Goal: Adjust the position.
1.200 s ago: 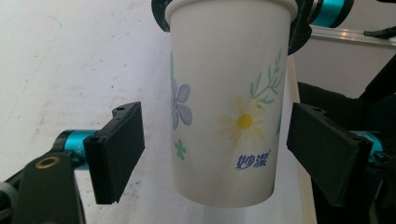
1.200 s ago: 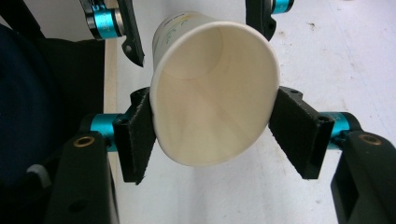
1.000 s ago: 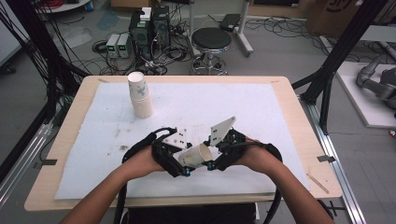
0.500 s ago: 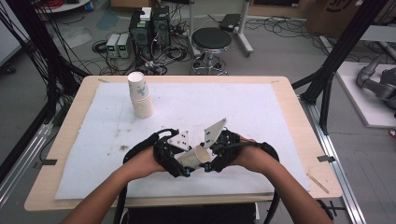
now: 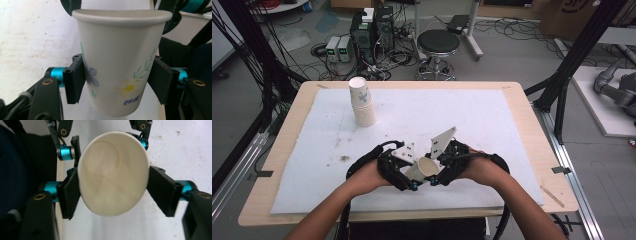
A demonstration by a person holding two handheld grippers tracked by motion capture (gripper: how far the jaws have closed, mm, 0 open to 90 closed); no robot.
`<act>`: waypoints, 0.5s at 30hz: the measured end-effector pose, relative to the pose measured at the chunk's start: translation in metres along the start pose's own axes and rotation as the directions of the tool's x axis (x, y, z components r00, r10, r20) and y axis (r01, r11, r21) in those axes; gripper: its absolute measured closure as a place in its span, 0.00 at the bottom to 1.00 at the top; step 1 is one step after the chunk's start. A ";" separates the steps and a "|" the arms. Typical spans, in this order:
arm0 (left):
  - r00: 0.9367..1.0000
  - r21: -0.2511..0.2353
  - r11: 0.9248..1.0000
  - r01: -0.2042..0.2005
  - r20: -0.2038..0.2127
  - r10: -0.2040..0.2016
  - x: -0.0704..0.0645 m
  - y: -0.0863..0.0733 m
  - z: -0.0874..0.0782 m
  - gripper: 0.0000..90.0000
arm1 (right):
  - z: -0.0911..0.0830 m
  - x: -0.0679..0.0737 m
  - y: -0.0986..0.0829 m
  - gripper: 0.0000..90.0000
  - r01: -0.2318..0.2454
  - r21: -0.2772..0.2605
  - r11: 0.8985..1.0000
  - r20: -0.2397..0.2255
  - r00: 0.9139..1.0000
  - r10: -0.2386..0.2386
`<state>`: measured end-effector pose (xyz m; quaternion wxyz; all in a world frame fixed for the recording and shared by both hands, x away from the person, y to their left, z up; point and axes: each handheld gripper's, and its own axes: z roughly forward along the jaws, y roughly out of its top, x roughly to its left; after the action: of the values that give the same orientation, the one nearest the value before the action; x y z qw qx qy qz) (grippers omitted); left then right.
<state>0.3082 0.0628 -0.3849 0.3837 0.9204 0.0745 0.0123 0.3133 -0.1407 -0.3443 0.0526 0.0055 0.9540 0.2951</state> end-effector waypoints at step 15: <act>0.986 -0.196 0.972 0.129 -0.079 -0.147 0.004 -0.039 -0.015 0.36 | -0.027 -0.007 -0.047 0.24 -0.241 -0.361 0.901 -0.009 0.967 0.255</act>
<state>0.3062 0.1007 -0.4017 0.4659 0.8704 0.1548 0.0356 0.3184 -0.1951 -0.3476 0.0331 0.1228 0.8744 0.4683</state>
